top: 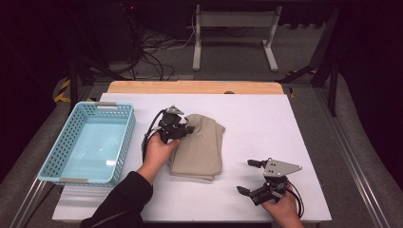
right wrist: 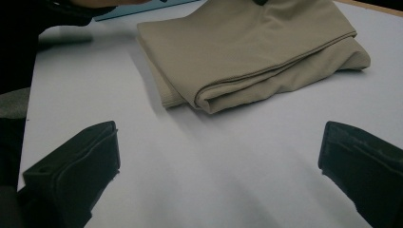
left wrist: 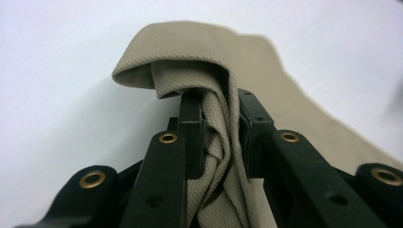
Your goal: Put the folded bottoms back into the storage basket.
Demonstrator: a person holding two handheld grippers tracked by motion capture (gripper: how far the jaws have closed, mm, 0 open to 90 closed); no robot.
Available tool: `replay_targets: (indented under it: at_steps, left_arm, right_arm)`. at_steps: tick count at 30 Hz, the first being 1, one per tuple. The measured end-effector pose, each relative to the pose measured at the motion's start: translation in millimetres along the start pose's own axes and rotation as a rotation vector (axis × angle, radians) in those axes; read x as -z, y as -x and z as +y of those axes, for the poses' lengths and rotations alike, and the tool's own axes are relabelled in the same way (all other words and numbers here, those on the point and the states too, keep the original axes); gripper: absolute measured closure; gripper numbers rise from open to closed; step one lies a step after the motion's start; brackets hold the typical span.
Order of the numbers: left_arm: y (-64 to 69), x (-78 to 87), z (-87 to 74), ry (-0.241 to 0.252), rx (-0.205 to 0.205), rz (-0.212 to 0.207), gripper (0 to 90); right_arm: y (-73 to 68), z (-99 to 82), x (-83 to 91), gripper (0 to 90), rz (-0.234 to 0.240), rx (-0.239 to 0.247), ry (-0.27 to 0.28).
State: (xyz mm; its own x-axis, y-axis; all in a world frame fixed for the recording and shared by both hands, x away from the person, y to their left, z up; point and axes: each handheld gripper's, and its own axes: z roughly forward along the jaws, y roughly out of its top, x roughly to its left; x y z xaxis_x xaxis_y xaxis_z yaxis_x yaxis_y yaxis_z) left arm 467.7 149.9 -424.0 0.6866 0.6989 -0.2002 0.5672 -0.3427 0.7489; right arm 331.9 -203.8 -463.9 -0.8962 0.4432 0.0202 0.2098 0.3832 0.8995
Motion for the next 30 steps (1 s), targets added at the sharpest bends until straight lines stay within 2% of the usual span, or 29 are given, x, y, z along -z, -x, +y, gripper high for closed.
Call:
replay_targets:
  at_steps: [7,20,30]
  left_arm:
    - [8.5,13.9,7.1,0.056,-0.01,-0.04,75.5]
    - [29.3,38.0,17.5,0.135,-0.058,-0.098,75.6]
    - [42.2,57.8,25.1,0.185,-0.097,-0.11,75.7]
  right_arm:
    - [-0.2,0.1,0.1,0.4,0.001,0.001,-0.002]
    - [-0.4,0.2,0.4,0.4,0.006,0.004,0.002]
    - [-0.5,0.3,0.6,0.4,0.012,0.006,0.006]
